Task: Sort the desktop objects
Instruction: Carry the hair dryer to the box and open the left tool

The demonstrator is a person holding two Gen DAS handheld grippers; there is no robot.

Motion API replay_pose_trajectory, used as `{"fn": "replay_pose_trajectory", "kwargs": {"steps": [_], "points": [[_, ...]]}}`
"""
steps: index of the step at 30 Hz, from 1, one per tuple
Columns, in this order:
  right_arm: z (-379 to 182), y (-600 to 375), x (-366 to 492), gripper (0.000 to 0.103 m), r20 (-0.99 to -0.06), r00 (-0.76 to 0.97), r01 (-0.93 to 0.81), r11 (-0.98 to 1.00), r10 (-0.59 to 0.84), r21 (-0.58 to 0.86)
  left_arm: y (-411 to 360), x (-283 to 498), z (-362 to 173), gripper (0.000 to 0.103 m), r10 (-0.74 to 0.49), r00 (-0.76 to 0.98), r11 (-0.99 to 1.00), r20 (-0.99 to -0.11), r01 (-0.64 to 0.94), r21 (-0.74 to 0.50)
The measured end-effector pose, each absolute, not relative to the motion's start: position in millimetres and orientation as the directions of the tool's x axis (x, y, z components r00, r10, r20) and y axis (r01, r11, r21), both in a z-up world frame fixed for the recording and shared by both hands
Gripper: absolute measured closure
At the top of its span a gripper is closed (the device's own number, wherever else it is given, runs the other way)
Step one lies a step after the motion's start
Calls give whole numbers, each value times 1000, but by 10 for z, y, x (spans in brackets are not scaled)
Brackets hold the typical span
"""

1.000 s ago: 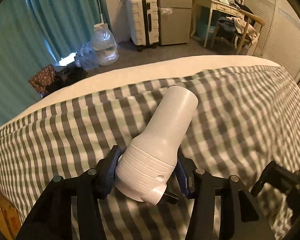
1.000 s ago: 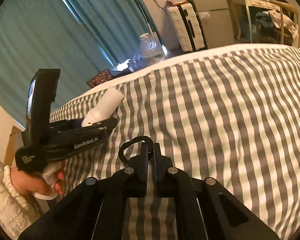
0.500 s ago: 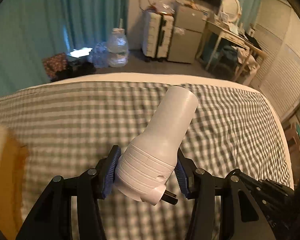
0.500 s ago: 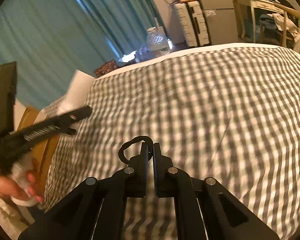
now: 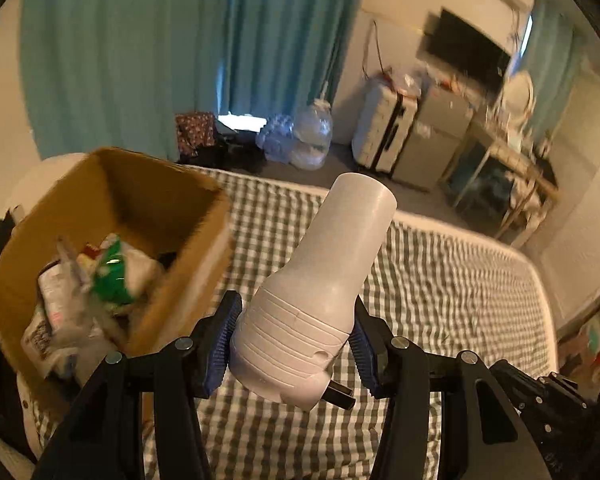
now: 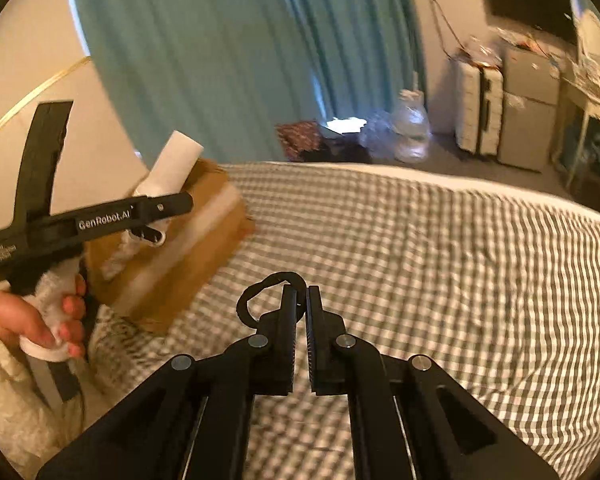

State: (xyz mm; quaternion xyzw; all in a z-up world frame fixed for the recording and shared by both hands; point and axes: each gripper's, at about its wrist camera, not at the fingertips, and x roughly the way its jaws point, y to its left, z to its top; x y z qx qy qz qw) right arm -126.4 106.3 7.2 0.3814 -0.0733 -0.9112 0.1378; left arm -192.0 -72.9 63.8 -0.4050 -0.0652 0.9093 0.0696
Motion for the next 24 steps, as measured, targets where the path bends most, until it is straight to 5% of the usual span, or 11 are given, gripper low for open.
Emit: {"fn": "replay_pose_trajectory", "kwargs": {"steps": [9,24], "points": [[546,-6,-1188,98,-634,-650,374,-903,-418,212,-1516,-1617,1002,50,87,-733,-996,-675,-38,-87],[598,-1385,-2296,98,-616,-525,553,-786,-587,278,-2736,-1755,797,50,-62,-723,-988,-689,142,-59]]}}
